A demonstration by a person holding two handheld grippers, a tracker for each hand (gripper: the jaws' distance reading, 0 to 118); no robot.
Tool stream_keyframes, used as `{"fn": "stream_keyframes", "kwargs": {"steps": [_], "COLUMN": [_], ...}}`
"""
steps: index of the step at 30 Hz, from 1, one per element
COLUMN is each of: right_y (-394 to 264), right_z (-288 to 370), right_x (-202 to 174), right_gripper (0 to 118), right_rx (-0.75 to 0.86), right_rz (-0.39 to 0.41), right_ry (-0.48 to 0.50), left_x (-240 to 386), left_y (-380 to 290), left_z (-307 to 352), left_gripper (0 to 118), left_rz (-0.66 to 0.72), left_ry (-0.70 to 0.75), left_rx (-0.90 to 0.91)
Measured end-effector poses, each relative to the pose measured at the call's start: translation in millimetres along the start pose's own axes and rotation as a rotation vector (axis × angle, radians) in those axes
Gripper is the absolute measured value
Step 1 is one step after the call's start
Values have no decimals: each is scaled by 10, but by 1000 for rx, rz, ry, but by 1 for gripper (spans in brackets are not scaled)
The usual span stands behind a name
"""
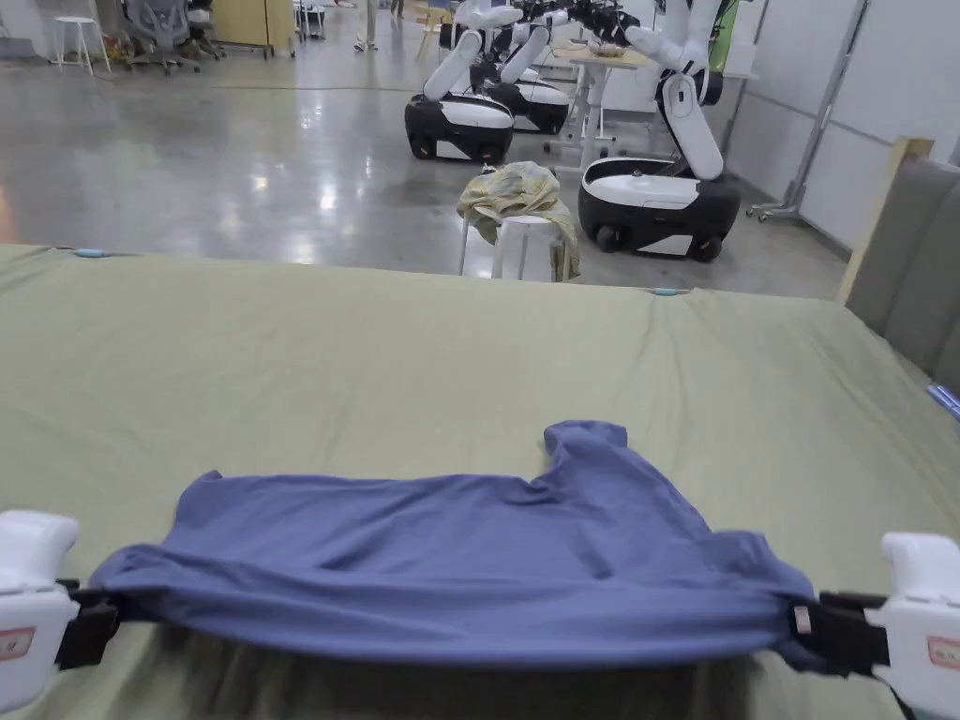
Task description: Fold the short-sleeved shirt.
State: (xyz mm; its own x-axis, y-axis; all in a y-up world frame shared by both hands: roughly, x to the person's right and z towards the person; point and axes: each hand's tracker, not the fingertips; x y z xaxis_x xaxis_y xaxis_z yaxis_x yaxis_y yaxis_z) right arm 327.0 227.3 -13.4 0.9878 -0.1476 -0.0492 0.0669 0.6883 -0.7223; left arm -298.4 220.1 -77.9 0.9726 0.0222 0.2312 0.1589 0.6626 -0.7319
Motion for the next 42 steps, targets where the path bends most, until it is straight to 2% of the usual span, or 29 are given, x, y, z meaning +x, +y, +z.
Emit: {"fn": "stream_keyframes", "kwargs": {"steps": [3, 4, 5, 6, 7, 8, 9, 10, 12, 14, 16, 17, 18, 19, 20, 21, 23, 25, 26, 28, 31, 33, 34, 36, 37, 39, 42], "right_y": [-401, -523, -625, -698, -749, -760, -749, -726, -618, -448, -301, -223, -164, -126, -90, -64, -32, -35, -36, -91, -111, -107, -90, -74, -59, -21, 69], "right_z": [-115, -212, -289, -249, -250, -207, -148, -67, 168, 252, 277, 247, 212, 183, 146, 92, -37, -90, -123, -187, -318, -405, -460, -554, -598, -672, -745], "right_x": [-3, 14, 26, -83, -98, -142, -208, -239, -467, -723, -989, -1101, -1191, -1296, -1386, -1445, -1585, -1593, -1590, -1574, -1489, -1409, -1379, -1296, -1257, -1162, -992], "right_gripper": [6, 7, 13, 36, 73, 112, 118, 118, 118, 118, 117, 113, 104, 82, 31, 4, 4, 4, 4, 4, 4, 4, 4, 4, 4, 4, 4], "right_rx": [-75, -101, -86, -60, -39, -34, -27, 37, 212, 373, 531, 580, 621, 669, 697, 700, 696, 667, 635, 639, 585, 552, 531, 514, 503, 482, 447], "right_rz": [-41, -69, -91, -84, -69, -46, -4, 40, 116, 166, 173, 163, 158, 147, 152, 168, 223, 213, 193, 201, 189, 160, 140, 131, 131, 124, 105], "right_ry": [9, 17, 18, 32, 42, 41, 18, -6, 8, -44, -56, -57, -55, -59, -44, -50, -125, -45, -19, -33, -24, -15, -9, -21, -31, -50, -95], "left_x": [-23, -1, 11, 15, 9, 18, 44, 98, 250, 450, 623, 683, 730, 781, 852, 879, 949, 887, 868, 756, 460, 335, 237, 58, -53, -194, -193], "left_y": [-330, -413, -483, -555, -597, -621, -640, -653, -622, -492, -340, -256, -181, -118, -53, -23, 30, 48, 63, 107, 314, 495, 609, 848, 988, 1182, 1364], "left_z": [-127, -209, -242, -262, -235, -159, -41, 112, 359, 554, 573, 542, 507, 470, 421, 353, 231, 122, 61, -112, -448, -672, -833, -1185, -1448, -1855, -2080], "left_gripper": [10, 18, 38, 59, 74, 79, 79, 79, 79, 79, 78, 76, 66, 41, 10, 10, 10, 10, 10, 10, 10, 10, 13, 67, 83, 86, 85], "left_rz": [43, 63, 54, 40, 49, 64, 47, 15, -31, -9, 11, 22, 34, 42, 53, 42, 33, 64, 75, 48, 68, 58, 51, 55, 55, 69, 68], "left_ry": [-22, -22, -25, -9, 4, 64, 90, 110, 148, 172, 174, 174, 141, 122, 133, 135, 186, 59, 86, 139, 107, 165, 186, 203, 171, 202, 253], "left_rx": [-56, -62, -51, 5, 31, 43, 81, 142, 249, 378, 466, 497, 499, 505, 515, 521, 510, 463, 435, 376, 229, 185, 171, 121, 54, 5, -64]}}
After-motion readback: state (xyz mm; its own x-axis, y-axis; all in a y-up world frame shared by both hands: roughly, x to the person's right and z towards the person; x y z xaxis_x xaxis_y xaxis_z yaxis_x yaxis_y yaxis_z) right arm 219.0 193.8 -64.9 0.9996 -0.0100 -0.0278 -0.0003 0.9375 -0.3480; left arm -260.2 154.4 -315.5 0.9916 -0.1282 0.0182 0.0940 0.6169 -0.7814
